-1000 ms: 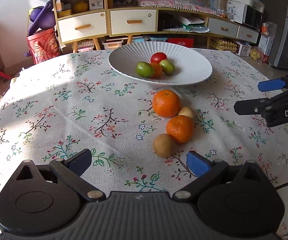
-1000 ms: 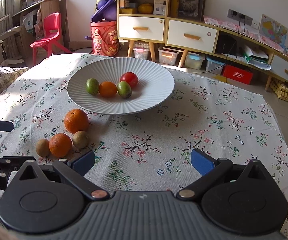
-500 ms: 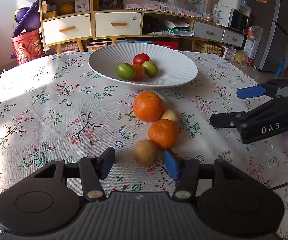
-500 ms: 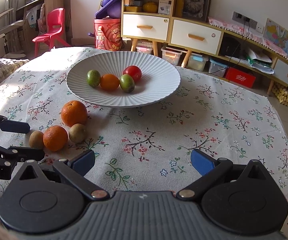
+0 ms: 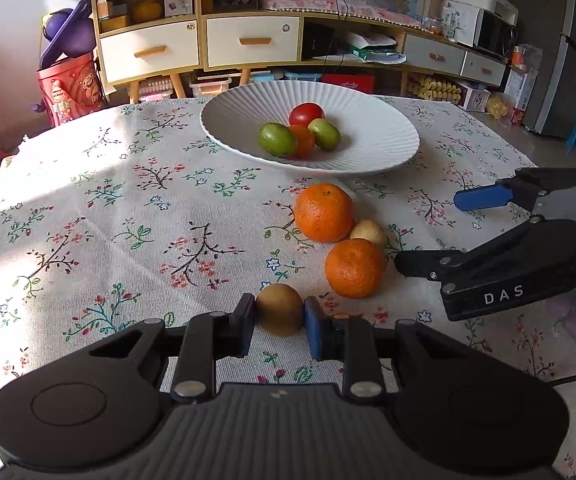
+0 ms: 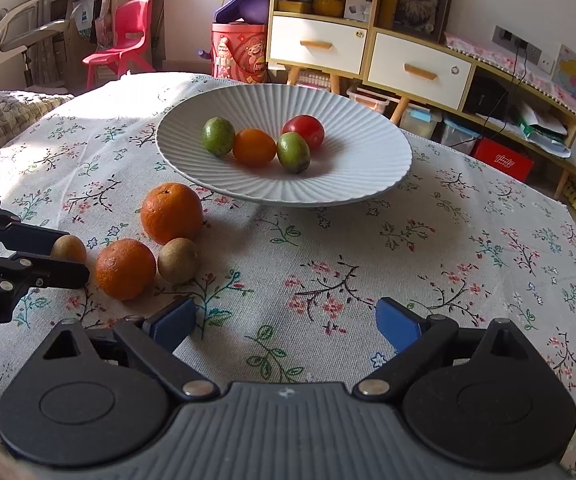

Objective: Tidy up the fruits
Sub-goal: 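Grasp a brown kiwi with the left tool while the right tool grasps another kiwi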

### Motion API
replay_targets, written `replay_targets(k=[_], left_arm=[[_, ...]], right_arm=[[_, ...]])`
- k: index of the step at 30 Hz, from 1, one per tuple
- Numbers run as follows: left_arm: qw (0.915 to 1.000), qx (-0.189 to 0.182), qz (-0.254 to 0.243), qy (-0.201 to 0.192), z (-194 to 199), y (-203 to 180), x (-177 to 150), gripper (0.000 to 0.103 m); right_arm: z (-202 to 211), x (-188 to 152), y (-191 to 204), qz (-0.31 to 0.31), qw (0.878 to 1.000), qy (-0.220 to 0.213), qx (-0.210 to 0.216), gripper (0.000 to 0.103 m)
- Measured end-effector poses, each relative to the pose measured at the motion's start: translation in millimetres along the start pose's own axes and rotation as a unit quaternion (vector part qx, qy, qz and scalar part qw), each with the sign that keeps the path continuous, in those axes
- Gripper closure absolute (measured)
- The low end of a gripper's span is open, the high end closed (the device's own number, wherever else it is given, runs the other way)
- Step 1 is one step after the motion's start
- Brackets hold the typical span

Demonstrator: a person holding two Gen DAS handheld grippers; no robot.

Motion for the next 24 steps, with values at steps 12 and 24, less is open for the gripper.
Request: replay_targets(k=[12, 24], left_arm=[[0.9998, 0.011, 0.009, 0.011, -1, 11, 1, 0.093], [0.9997, 0.012, 0.014, 0.014, -1, 16, 1, 0.093]], right_arm=[[-9, 10, 23, 0.044, 0.999, -0.001, 0.028, 0.028], [-13, 17, 29, 0.057, 0.997, 0.001, 0.055, 0.055]])
Point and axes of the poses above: each gripper's, at about its wrist camera, not at the fingertips, and z roughly against the way its jaws point, y to its left, x to its top, the point moved 1 cm from there along -z, roughly the way its jaws point, and after that the axes turned 15 degrees about x, right-handed, at the moved point
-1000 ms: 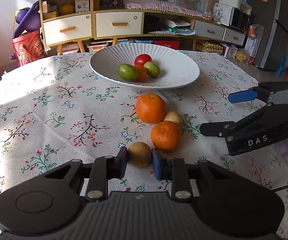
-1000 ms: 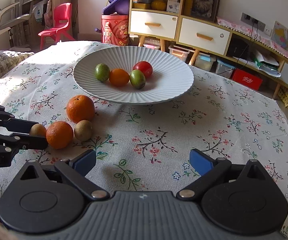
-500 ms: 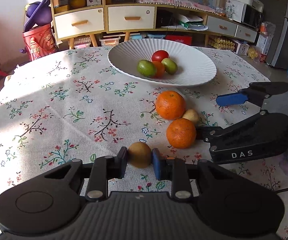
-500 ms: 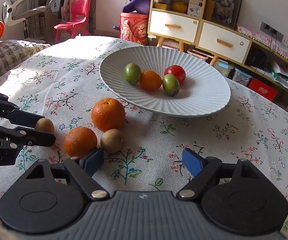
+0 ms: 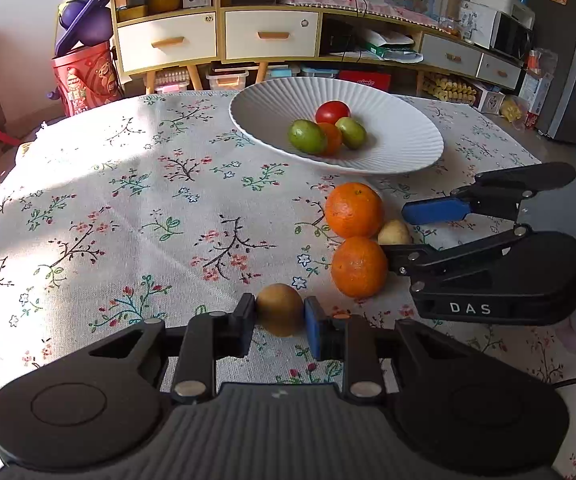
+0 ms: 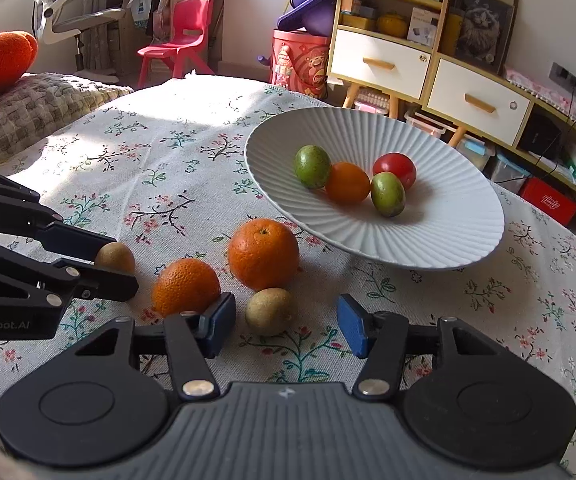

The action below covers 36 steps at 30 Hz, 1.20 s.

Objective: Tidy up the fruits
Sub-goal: 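Grasp a brown kiwi with the left tool while the right tool grasps another kiwi, then carry both kiwis over the white plate with both tools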

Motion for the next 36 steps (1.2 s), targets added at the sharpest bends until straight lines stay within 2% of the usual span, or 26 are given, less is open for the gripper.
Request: replay_targets(k=[3, 7, 21, 36], left_arm=[[1.0000, 0.000, 0.000, 0.000, 0, 0, 0, 0.093], [1.0000, 0.000, 0.000, 0.000, 0, 0, 0, 0.093], [1.0000, -0.002, 0.002, 0.003, -1, 0, 1, 0.093], [0.9997, -0.017, 0.013, 0.009, 4, -1, 10, 0.093]], right_arm=[[1, 0, 1, 0.003, 1.000, 0.000, 0.001, 0.068], [1, 1, 0, -0.002, 1.000, 0.002, 0.010, 0.078], [14, -3, -13, -0.032, 0.999, 0.005, 0.007, 0.079], [39, -14, -39, -0.079, 0.996, 0.016, -0.025, 0.079]])
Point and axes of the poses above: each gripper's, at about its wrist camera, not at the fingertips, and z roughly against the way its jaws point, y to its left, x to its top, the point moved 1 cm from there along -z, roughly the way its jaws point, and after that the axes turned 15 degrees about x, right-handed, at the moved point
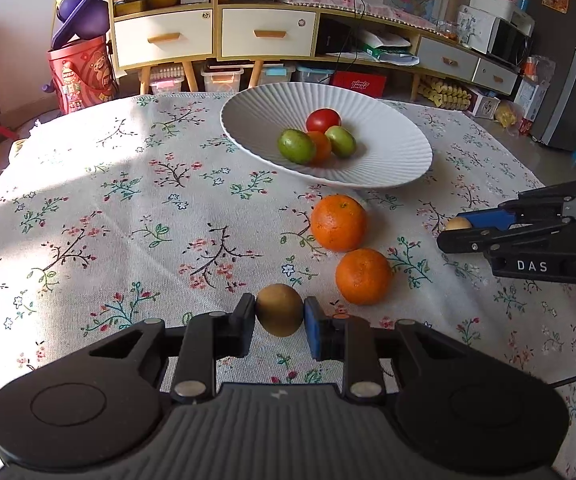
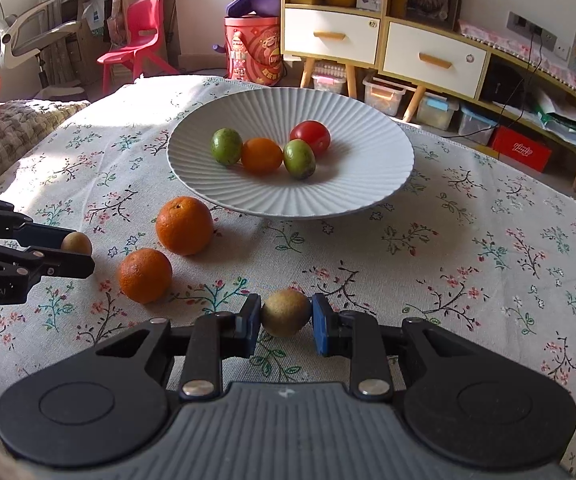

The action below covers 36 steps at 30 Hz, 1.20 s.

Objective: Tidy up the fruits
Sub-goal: 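Carry both kiwis over the white plate with both tools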

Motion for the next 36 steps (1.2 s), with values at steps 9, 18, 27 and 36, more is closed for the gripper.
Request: replay_targets(k=[9, 18, 27, 36], left_arm=[[0.9998, -0.006, 0.012, -0.017, 9, -3, 18, 0.093], [0.9989, -0.009, 0.018, -0.043, 11, -17, 45, 0.093], [0.9984, -0.012, 0.022, -0.051, 2, -33, 65, 0.093], [0.9982, -0.015, 0.022, -0.054, -21, -50, 79, 0.093]], right_arm=[[16, 8, -9, -0.018, 1.000, -0.020, -0.008, 0.079], [25, 27, -16, -0.025, 0.998, -0.049, -0.010, 0.079], [21, 43, -25, -0.029, 0.997, -0.065, -0.014, 0.079], [2, 56, -35, -0.022, 0.998, -0.065, -0.015, 0.079]])
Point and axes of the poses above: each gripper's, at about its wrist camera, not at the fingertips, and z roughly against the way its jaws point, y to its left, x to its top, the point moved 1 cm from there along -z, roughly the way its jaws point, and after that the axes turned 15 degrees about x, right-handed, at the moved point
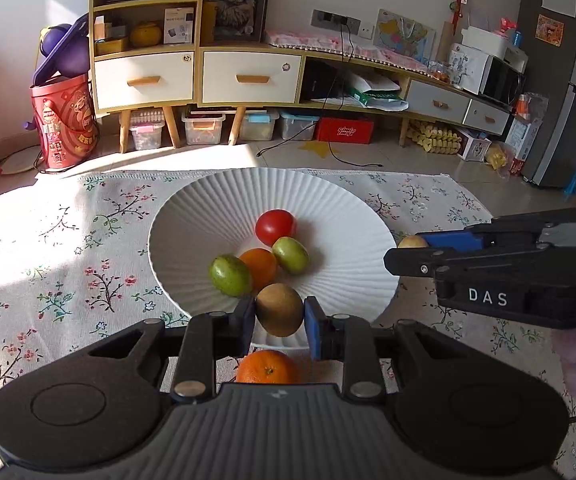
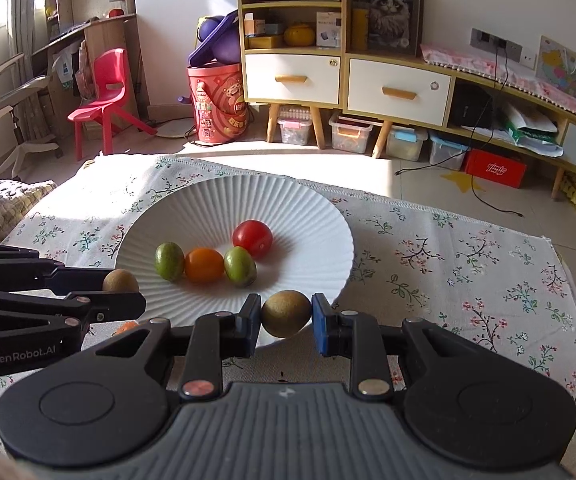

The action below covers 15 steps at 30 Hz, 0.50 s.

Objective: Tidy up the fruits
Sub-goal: 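Carry both kiwis over the white plate with both tools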

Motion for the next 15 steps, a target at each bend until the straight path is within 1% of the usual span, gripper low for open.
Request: replay_targets(k=[7, 15], left_arm=[[0.9999, 0.004, -0.006, 0.008, -22, -12, 2, 0.093], [0.9999, 0.007, -0.006, 0.014, -36, -14, 5, 0.093]], right_arm=[[-23, 6, -7, 0.001, 1.000, 0.010, 0.005, 0.079], [-33, 7, -11, 0.004, 1.000, 0.013, 0.013, 0.079]])
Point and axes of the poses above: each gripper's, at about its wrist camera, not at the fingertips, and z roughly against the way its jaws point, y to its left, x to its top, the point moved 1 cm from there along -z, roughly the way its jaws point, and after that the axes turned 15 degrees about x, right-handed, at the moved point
